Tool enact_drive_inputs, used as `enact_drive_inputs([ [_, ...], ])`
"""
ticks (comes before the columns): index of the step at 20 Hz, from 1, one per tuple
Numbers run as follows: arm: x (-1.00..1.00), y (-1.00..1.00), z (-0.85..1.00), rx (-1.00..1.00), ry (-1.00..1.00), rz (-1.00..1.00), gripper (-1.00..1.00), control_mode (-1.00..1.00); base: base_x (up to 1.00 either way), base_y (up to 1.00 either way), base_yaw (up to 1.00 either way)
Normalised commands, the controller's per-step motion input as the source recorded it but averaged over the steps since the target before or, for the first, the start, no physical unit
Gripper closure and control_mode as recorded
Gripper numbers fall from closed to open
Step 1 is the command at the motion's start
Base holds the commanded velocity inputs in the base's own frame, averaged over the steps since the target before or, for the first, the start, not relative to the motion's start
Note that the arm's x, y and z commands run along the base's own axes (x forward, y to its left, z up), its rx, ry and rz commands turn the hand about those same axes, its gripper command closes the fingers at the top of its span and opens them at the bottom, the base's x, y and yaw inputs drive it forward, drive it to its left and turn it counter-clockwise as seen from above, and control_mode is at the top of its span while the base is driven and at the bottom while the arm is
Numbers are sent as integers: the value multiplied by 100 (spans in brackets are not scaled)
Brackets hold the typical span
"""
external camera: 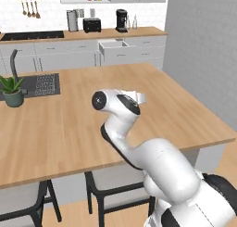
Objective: Take a straw from the drawer in front and place it inside the glass cup on the dining counter.
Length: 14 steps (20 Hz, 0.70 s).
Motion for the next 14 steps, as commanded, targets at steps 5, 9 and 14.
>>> enact_drive_inputs([
  [5,46,53,0,-15,-2,-14,100,-100,0,0,0],
  [9,17,76,0,-1,-4,-11,100,-100,0,0,0],
  [14,30,31,-7,-2,-11,-9,100,-100,0,0,0],
])
